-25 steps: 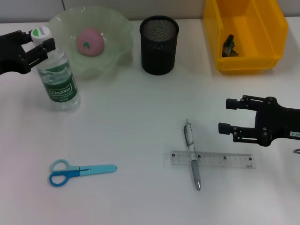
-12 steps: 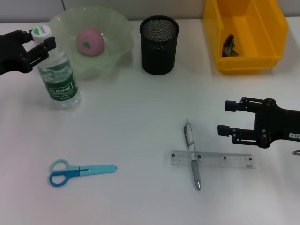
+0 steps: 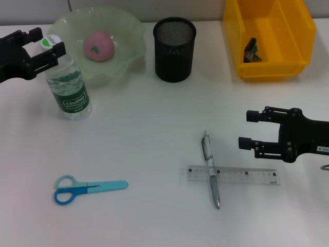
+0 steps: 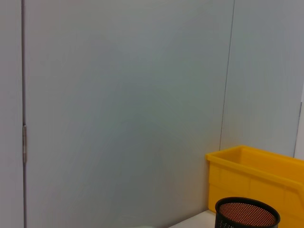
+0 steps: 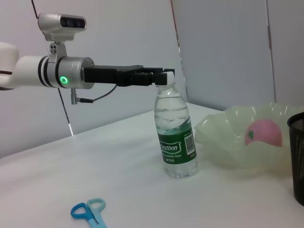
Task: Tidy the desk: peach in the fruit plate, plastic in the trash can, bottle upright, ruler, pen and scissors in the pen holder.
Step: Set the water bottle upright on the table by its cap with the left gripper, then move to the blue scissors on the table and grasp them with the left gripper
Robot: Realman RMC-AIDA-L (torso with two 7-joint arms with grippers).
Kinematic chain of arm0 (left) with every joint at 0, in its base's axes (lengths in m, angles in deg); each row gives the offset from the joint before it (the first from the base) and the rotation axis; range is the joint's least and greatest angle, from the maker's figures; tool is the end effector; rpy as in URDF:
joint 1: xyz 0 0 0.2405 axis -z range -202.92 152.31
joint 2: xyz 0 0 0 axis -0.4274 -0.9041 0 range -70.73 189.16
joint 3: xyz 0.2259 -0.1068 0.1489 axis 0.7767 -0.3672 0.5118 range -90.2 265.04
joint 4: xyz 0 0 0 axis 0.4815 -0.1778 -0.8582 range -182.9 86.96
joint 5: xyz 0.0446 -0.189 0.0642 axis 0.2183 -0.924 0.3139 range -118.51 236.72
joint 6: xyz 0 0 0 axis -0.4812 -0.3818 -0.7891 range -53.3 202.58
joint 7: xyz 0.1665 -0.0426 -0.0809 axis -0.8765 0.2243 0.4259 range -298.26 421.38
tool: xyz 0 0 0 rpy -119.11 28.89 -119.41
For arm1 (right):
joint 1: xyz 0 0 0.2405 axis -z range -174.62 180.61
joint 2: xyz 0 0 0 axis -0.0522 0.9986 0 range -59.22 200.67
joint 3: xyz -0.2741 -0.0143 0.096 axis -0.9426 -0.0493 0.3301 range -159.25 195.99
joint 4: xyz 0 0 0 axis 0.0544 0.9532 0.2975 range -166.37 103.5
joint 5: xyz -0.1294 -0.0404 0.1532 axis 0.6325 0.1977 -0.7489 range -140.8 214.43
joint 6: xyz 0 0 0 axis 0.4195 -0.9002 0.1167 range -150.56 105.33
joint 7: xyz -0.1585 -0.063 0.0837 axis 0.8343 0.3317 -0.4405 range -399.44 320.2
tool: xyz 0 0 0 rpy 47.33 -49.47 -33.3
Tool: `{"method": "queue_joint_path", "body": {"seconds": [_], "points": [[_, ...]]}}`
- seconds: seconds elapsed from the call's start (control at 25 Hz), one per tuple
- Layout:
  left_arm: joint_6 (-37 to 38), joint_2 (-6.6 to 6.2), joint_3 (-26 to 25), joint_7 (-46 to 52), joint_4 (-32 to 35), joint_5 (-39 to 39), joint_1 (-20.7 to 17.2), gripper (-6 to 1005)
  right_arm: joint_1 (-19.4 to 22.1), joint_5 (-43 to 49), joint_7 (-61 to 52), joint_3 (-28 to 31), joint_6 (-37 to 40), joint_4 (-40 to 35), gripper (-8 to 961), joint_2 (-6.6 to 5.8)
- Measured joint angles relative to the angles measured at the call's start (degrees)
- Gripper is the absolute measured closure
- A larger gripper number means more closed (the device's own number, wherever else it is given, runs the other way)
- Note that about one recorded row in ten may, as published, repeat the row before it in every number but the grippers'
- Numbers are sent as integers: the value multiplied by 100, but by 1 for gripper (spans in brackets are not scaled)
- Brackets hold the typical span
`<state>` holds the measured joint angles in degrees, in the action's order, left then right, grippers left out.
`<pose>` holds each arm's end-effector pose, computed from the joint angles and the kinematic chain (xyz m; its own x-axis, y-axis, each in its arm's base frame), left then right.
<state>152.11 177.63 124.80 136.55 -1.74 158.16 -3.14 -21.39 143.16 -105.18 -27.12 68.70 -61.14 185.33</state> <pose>-0.3077 0.3856 0.0233 0.7590 0.1777 0.6264 0.5624 -0.6638 -0.4931 0.3032 0.3191 -0.0486 0.8112 -0.2579 -0.5248 -0.3952 -0.9033 -0.1671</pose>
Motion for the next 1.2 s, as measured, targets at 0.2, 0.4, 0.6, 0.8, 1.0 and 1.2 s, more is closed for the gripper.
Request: {"method": "queue_joint_path", "body": {"seconds": [0.2, 0.4, 0.6, 0.8, 1.0, 1.2], "points": [[21, -10, -5, 2, 6, -184, -12, 325, -15, 0, 0, -9, 5, 0, 214, 0], [394, -72, -40, 244, 160, -916, -50, 211, -25, 0, 16, -49, 15, 0, 215, 0], [1557, -216, 64, 900, 608, -1026, 131, 213, -68, 0, -5, -104, 44, 1, 215, 0], [2444, -409, 625, 1454, 1050, -438, 402, 215, -127, 0, -156, -138, 78, -54, 215, -2], [2613, -465, 1161, 1921, 1729, 690, 577, 221, -134, 47, -155, -156, 109, -78, 215, -9], [2886, -380, 1477, 2369, 2371, 2048, 865, 228, -137, 108, -261, -143, 66, -115, 215, -1]]}}
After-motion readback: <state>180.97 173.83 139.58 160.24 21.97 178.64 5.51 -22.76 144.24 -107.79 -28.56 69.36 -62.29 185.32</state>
